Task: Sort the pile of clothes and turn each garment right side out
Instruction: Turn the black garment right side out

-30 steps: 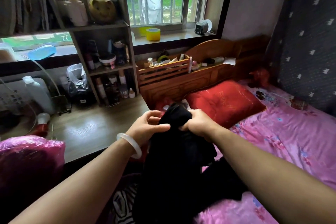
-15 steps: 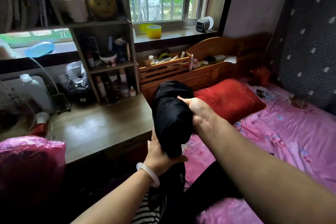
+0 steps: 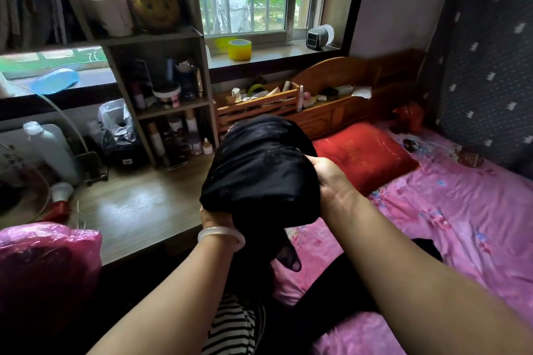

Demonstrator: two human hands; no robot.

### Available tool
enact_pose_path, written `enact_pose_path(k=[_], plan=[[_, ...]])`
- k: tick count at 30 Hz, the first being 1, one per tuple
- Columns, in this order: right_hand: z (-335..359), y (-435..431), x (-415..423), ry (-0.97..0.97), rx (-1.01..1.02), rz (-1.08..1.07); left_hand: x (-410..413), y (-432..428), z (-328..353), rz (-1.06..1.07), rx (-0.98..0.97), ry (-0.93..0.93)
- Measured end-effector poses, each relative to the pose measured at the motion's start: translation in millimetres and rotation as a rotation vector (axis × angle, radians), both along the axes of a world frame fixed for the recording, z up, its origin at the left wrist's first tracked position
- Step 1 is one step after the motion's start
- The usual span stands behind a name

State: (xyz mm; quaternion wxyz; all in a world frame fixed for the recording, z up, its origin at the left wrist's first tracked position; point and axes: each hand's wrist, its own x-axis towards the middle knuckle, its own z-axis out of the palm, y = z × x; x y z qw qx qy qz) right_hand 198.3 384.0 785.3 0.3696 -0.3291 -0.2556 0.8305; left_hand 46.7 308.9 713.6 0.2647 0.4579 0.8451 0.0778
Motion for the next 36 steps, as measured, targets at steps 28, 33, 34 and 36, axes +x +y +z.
enact_pose_path(k=[28,33,34,36], plan=[[-68,-3,16,-0.041,-0.059,-0.021,-20,-24,1,0.357,0.2,-0.946],[-96,12,2,-0.22,-0.098,0.082,-95,-58,-39,-0.023,0.31,-1.693],[-102,11,-1,-0.256,-0.114,0.113,-110,-63,-50,-0.039,0.302,-1.72],[-119,9,-13,-0.316,-0.125,0.169,-134,-67,-67,0.018,0.199,-1.775]])
